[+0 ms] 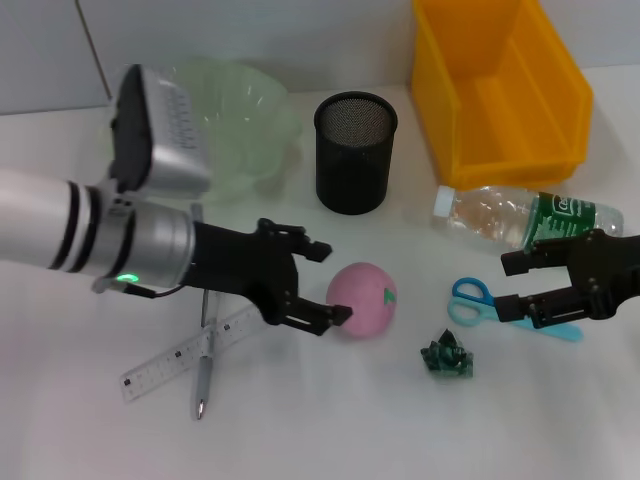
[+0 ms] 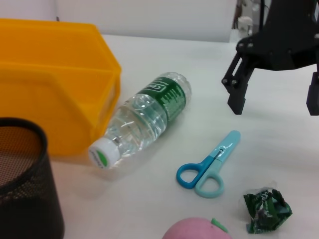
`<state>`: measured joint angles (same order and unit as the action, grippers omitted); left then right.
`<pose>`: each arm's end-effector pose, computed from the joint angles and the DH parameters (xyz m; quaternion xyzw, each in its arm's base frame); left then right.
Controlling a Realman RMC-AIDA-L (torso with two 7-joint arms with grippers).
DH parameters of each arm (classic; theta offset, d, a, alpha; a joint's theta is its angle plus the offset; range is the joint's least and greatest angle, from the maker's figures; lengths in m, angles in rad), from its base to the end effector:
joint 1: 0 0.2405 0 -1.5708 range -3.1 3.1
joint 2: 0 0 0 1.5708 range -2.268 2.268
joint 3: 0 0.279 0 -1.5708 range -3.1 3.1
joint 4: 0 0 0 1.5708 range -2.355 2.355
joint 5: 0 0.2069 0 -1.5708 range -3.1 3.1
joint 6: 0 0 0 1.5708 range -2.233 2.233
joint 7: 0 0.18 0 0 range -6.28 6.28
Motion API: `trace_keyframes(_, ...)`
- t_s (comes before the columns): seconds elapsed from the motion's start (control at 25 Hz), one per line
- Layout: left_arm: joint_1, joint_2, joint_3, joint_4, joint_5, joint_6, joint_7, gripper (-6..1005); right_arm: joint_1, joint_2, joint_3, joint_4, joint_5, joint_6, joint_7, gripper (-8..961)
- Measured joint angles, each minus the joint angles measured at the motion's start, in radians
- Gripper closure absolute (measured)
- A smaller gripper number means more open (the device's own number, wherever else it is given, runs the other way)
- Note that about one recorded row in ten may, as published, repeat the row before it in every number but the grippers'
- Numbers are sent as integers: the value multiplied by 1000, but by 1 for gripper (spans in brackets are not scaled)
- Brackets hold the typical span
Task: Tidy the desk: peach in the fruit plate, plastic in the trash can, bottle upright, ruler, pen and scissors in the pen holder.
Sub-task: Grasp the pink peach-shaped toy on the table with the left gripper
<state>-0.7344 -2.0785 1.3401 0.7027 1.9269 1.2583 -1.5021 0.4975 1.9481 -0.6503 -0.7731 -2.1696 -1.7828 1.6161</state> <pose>-0.1842 0.3783 -0.1230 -0.9957 -0.0510 -0.0662 0.0408 0.2982 0.3260 0.0206 -0.9435 0.2837 0.1568 0.0689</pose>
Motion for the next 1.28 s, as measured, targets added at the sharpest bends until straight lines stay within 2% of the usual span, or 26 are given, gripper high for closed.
trace_keyframes(0.44, -20, 0, 207, 8, -43, -162, -79, 225, 5, 0, -2, -1, -1, 1, 3, 140)
trace_keyframes(0.68, -23, -1, 269, 6, -86, -213, -81, 233, 7, 0, -2, -1, -3, 0, -1, 140)
trace_keyframes(0.96, -21, -2, 280, 2, -105, -246, -84, 242, 11, 0, -2, 0, -15, -1, -2, 139)
trace_keyframes(1.28, -23, -2, 337, 1, -107, -278, -120, 253, 12, 0, -2, -1, -19, -4, -2, 139)
